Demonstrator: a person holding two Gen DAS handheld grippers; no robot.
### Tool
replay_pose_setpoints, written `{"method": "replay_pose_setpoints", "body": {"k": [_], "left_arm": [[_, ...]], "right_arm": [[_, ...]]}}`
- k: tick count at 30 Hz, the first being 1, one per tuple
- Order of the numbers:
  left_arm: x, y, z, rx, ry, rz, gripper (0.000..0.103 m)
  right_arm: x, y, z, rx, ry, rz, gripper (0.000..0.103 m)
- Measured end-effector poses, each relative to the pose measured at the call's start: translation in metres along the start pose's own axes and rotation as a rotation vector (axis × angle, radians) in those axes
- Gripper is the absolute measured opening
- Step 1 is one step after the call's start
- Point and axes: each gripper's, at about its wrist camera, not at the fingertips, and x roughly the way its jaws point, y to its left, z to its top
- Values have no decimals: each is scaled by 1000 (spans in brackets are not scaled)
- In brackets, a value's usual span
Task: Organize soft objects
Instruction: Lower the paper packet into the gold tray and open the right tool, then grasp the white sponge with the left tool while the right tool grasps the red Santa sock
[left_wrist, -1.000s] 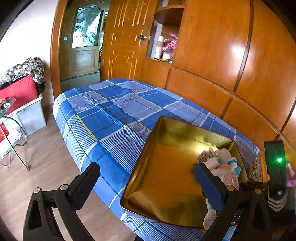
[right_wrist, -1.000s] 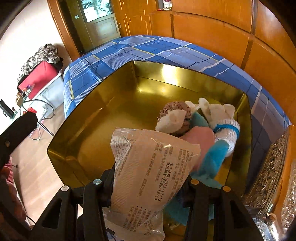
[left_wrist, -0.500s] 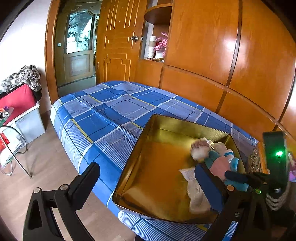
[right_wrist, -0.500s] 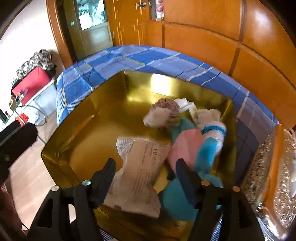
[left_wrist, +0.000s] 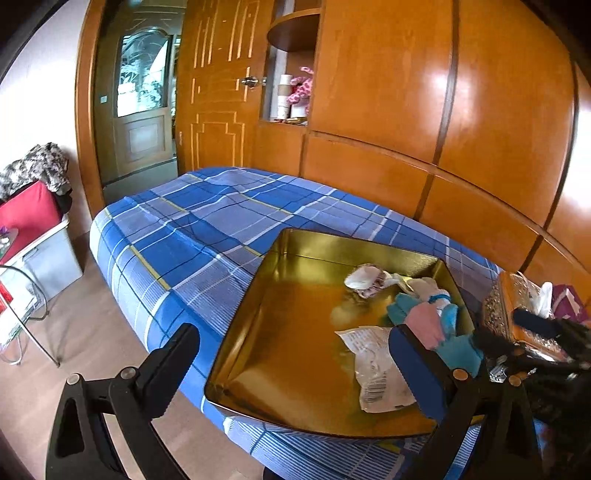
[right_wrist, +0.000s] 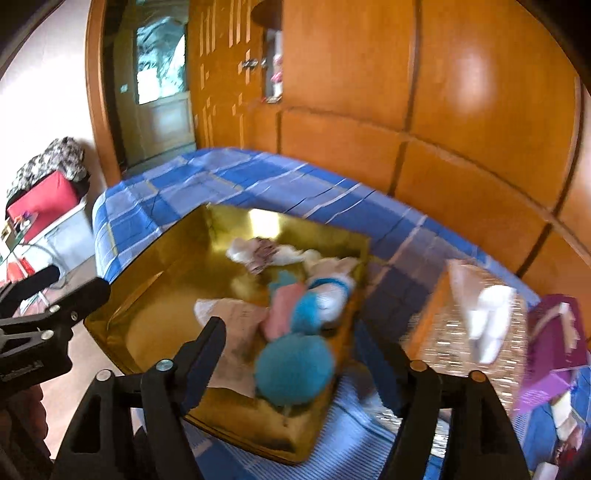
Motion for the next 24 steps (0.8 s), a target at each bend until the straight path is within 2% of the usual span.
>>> {"method": "replay_pose_setpoints", "body": {"k": [8,14,18,24], "left_arm": [[-11,-31,-8,94,-15,-84,103],[-21,-63,-17,204,-23,-163,103],[-34,-87,-20,292,-53,-238,103],[-59,-139,-25,447,-88,-413,103]], "right_arm": [[-49,-56,-8,74,-99,-85,80],[-87,-116,-25,180,-158,-172,80],[-117,-170,-45,276,-183,-285,80],[-157,-265,-91,500,-163,-483,80]]}}
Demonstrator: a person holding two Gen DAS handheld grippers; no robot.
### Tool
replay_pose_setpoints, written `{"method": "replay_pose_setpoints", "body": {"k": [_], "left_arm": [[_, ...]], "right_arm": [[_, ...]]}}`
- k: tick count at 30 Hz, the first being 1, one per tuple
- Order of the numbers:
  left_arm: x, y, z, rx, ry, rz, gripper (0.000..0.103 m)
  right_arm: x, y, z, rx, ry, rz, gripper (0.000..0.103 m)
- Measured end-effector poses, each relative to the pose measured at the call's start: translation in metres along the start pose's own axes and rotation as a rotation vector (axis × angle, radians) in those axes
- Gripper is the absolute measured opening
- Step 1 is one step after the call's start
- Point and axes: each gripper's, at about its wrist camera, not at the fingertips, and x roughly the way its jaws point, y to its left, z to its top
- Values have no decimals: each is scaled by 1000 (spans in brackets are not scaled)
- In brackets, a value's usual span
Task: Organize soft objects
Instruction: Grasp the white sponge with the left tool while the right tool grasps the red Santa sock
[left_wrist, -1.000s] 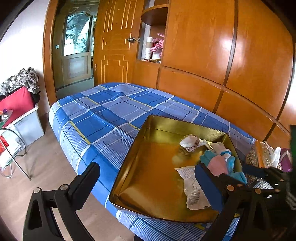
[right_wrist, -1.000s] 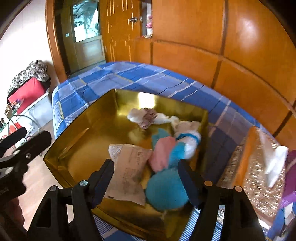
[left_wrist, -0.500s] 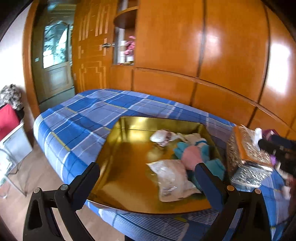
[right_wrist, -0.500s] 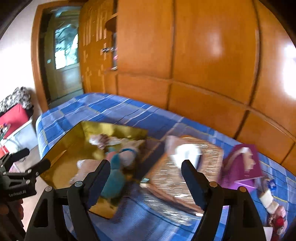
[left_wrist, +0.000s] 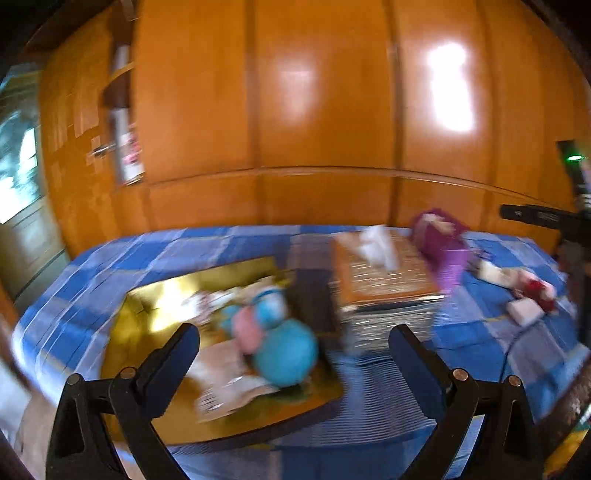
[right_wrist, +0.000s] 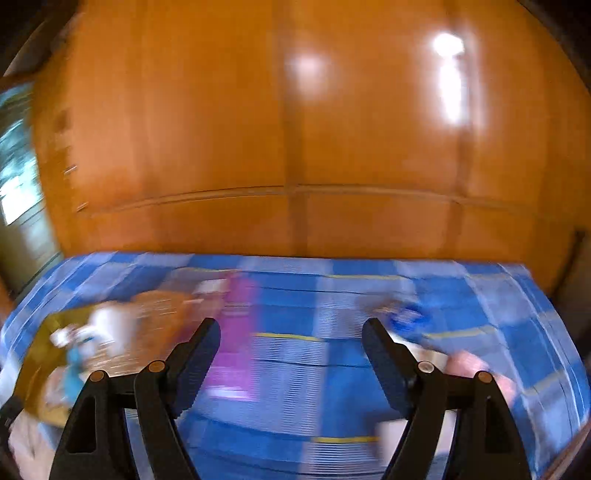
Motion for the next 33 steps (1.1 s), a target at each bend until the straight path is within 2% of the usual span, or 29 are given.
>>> {"method": "replay_pose_setpoints", "body": {"k": [4,5,10,13,15,26,33], "left_arm": [[7,-43,16,104,9,-130,103],[10,-57,20,137,19,-175,103],[27,-118,38,254,74,-294,103],[37,-149,43,302,114,-357,103],[49,-174,47,359,135,-392,103],[132,-288,51,517,265,-571,103],[157,-358,40,667,274,-677,103]], "right_arm": [[9,-86,-3,160,14,-189,80],[10,-102,-4,189,17,-218,80],[13,-182,-29,398,25,-386,81],[4,-221,-50,621,21,-361,81],[-7,-230,-54,689,-45,-349,81],[-9,-234,-58,764,-74,-214,81],[-9,-244,-66,851,-86,-150,81]]}}
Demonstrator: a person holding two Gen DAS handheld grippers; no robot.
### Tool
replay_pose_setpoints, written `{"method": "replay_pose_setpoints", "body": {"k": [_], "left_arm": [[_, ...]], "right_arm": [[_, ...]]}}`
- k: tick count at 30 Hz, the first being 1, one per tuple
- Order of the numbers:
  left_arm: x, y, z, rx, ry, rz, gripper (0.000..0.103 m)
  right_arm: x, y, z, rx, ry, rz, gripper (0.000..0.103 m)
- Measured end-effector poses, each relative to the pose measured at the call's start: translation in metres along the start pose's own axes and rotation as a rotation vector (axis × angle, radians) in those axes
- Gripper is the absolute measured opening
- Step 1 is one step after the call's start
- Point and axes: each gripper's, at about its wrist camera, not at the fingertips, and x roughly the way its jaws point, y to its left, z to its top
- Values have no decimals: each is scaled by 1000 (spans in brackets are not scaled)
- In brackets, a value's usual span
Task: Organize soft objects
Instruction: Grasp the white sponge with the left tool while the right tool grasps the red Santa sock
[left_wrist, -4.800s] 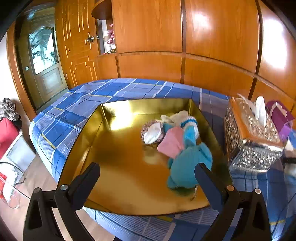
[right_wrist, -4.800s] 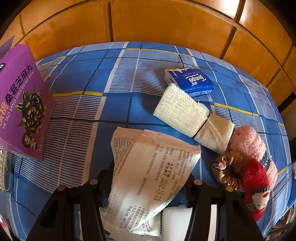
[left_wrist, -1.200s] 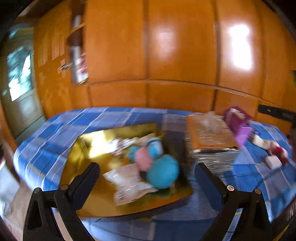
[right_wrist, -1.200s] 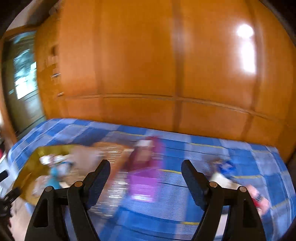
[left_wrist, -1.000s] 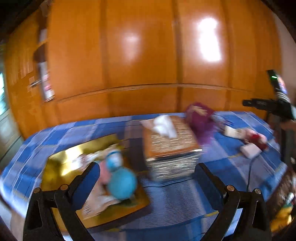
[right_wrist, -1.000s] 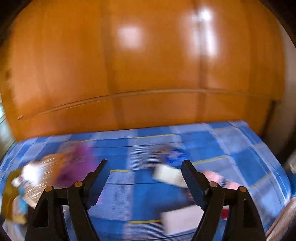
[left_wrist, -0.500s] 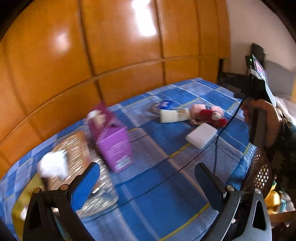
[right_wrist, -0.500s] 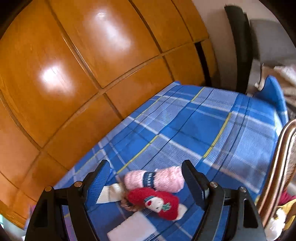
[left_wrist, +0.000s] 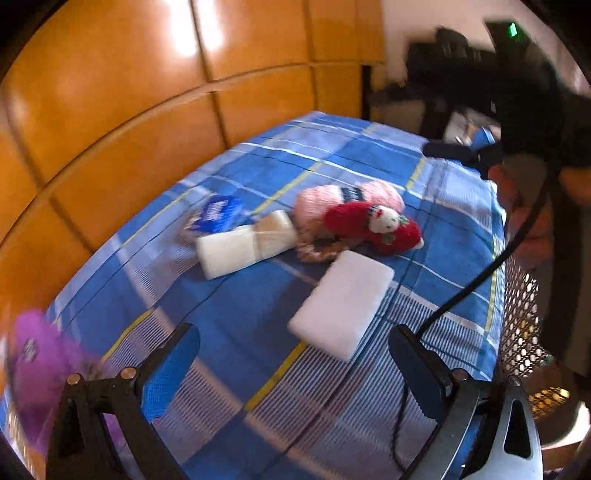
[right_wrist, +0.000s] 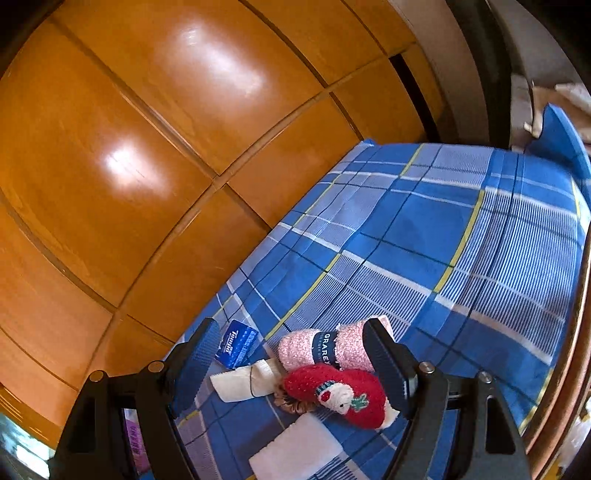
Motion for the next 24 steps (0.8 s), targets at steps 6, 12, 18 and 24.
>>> {"method": "replay_pose_setpoints", "body": {"k": [6,12,18,24], "left_arm": [[44,-16,14,71,56,-59,101],[83,-19,13,43,128,-108,71],[64,3,-12,-116,98,-133,65],[35,15,-49,-203,93,-96,66]], "right_arm": [[3,-15,2,89,14,32,81],[9,-18,1,114,45,35,81],[20,-16,0,92,94,-15,81],[59,4,-7,-59,312,-151,81]]}}
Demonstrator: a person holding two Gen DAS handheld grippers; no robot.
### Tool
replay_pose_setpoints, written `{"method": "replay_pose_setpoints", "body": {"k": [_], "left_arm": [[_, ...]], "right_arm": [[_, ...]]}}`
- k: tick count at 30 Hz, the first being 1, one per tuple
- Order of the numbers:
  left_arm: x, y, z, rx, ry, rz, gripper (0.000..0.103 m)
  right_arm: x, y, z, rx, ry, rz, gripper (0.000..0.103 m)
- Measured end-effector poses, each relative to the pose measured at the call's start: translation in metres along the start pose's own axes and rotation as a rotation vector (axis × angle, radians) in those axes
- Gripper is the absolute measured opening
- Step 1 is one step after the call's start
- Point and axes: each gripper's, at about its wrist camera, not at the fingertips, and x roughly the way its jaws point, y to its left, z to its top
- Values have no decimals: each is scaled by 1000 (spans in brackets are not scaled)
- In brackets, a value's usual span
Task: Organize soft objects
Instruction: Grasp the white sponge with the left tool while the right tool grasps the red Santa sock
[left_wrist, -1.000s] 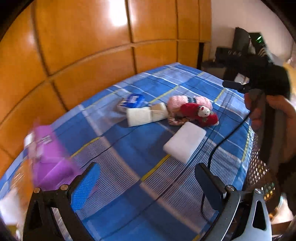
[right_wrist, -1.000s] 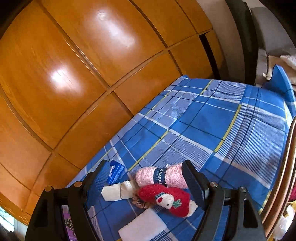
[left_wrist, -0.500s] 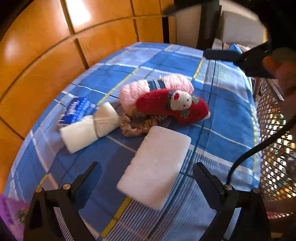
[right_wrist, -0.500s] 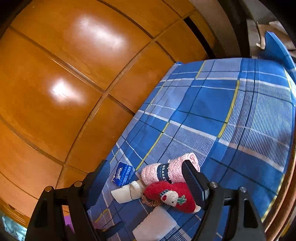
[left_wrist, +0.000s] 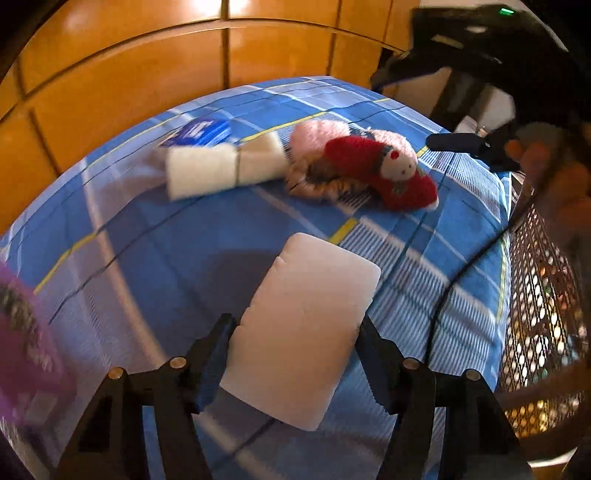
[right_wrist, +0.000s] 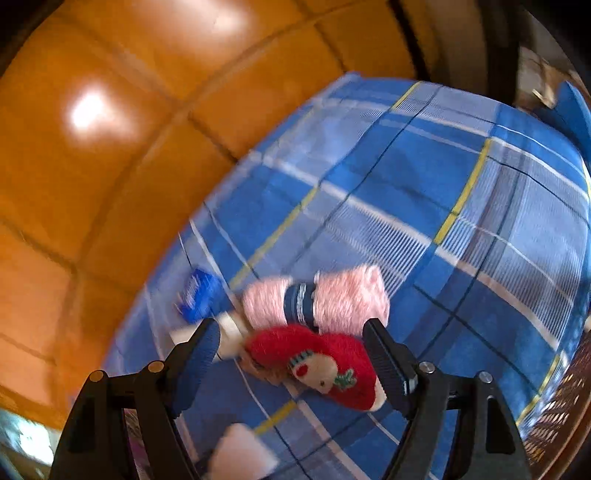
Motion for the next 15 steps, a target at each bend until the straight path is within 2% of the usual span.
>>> {"method": "replay_pose_setpoints", "body": {"k": [6,9,12,13,14,15], "left_arm": [[-17,7,-23,-44,-13,17,66],[-24,12,-31,-83,-24,10,65],[-27,12,-35,-103,-33,14,65],[-28,12,-37,-107,-34,15,65],[-31,12,-40,-114,-37,17,65],[-32,12,-41,-119,-37,19,65]], "right_arm": [[26,40,-3,-359,220,-150,81],[34,54,-10,-564,283,-251,81],[49,52,-15,-654,342,-342,81],[54,50,-16,-667,360,-358,78],[59,49,-18,-682,377,-370,70],[63,46,-22,-696,393,-388,36]]}}
